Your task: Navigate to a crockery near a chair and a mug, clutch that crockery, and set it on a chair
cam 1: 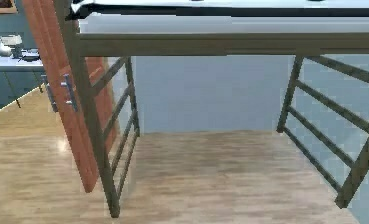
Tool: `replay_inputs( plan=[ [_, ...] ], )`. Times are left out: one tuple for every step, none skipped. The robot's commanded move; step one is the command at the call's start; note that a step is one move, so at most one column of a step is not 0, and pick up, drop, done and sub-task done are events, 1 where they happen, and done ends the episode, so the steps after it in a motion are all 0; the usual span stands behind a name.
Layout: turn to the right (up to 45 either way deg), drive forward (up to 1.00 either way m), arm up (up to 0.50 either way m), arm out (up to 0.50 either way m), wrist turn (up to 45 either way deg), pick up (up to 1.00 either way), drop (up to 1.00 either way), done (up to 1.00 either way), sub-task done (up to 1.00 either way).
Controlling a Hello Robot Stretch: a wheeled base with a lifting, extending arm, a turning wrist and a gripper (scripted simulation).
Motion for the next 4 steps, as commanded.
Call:
replay_inputs(
  plan=[
    [-45.0, 0.00, 0.00, 0.00, 0.0, 0.00, 0.00, 0.00, 0.00],
    [-3.0, 0.00, 0.00, 0.00, 0.0, 0.00, 0.00, 0.00, 0.00],
    [45.0, 0.00, 0.00, 0.00, 0.0, 0.00, 0.00, 0.00, 0.00],
    [45.0, 0.00, 0.00, 0.00, 0.0, 0.00, 0.00, 0.00, 0.00]
  ],
)
